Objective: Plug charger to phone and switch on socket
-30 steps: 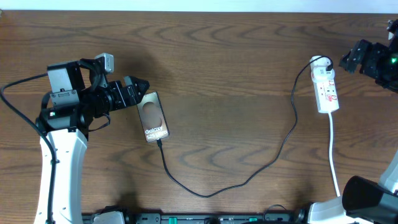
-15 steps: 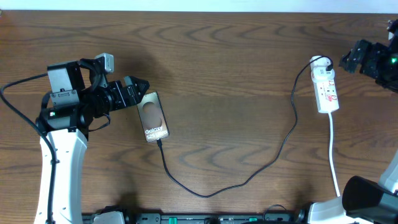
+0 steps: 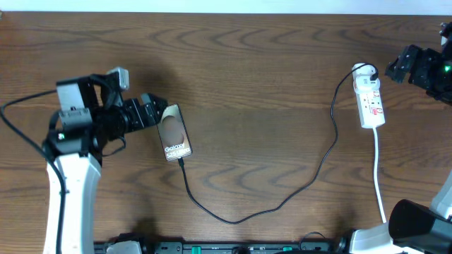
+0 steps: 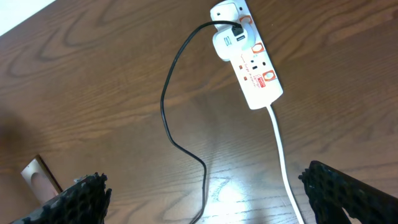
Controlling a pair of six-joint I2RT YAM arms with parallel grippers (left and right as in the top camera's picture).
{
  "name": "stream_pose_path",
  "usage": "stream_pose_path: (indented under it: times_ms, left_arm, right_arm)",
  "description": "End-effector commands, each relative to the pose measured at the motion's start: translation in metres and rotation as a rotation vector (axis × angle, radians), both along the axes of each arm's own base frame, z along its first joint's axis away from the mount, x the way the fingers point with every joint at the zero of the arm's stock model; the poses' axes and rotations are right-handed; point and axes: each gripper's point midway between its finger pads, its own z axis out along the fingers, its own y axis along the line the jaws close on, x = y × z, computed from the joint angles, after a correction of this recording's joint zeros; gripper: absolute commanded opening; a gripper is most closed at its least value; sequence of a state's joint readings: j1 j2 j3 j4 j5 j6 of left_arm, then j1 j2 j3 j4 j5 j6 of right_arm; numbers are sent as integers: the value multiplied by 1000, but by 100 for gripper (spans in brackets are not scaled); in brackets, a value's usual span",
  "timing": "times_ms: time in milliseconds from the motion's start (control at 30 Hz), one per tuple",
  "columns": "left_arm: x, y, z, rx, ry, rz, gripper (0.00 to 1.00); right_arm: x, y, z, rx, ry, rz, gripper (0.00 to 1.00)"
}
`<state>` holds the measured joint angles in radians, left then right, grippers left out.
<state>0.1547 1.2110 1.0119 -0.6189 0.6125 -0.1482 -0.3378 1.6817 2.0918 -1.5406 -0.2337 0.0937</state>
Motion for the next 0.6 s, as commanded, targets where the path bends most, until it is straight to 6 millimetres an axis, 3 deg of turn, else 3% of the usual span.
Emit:
stream_pose_path:
  times_ms: [0,367,567]
  left_arm:
    - [-9,7,-8,111,-52,30,90]
    - [-29,-11,19,191,-585,38,90]
    - [-48,-7,37,217,-845,104,90]
  right_arm:
    - [-1,3,5,-6,-17,23,99]
    - [-1,3,5,-6,-17,23,99]
    - [-1,3,5,-6,-17,23,99]
